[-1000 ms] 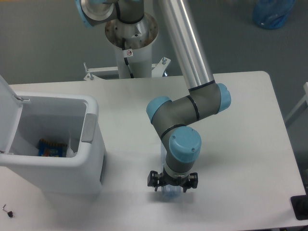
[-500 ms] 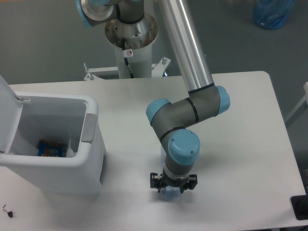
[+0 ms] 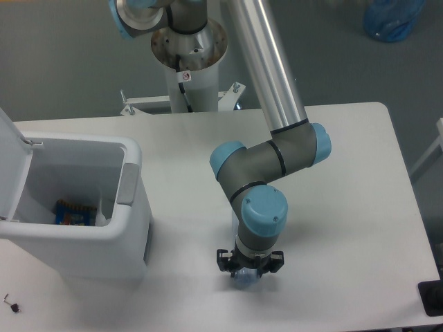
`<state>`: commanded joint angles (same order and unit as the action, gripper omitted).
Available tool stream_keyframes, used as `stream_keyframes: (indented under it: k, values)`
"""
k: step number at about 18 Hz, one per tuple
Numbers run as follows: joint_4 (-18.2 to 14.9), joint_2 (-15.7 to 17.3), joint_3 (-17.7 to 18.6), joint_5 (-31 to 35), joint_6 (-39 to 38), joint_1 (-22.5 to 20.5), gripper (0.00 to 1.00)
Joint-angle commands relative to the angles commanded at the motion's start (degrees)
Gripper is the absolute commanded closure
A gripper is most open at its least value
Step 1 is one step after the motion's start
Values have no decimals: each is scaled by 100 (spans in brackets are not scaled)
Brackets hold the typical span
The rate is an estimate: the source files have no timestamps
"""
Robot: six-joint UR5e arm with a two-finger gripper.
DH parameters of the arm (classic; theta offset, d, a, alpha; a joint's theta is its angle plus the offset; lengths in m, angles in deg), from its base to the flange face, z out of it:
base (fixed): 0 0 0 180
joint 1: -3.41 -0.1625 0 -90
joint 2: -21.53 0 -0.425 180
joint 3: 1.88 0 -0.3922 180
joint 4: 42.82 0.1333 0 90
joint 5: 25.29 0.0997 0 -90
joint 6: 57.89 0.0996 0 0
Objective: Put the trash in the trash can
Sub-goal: 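Lower onto the water bottle and close the gripper around it, then lift the bottle, carry it into the trash bin and open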
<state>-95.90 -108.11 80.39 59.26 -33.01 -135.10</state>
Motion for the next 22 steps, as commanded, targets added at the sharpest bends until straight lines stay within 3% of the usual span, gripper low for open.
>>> stream_keyframes:
  k: [3,6,14,20,22]
  values:
    - [0,53,9,0,26,0,38]
    - [0,132,0,0,35,0,45]
    - [0,228,-9,0,70,-9,45]
    - [35,992,-333,-166,-192,-149,45]
    - [402,1037,-666,-700,-561,-202,45]
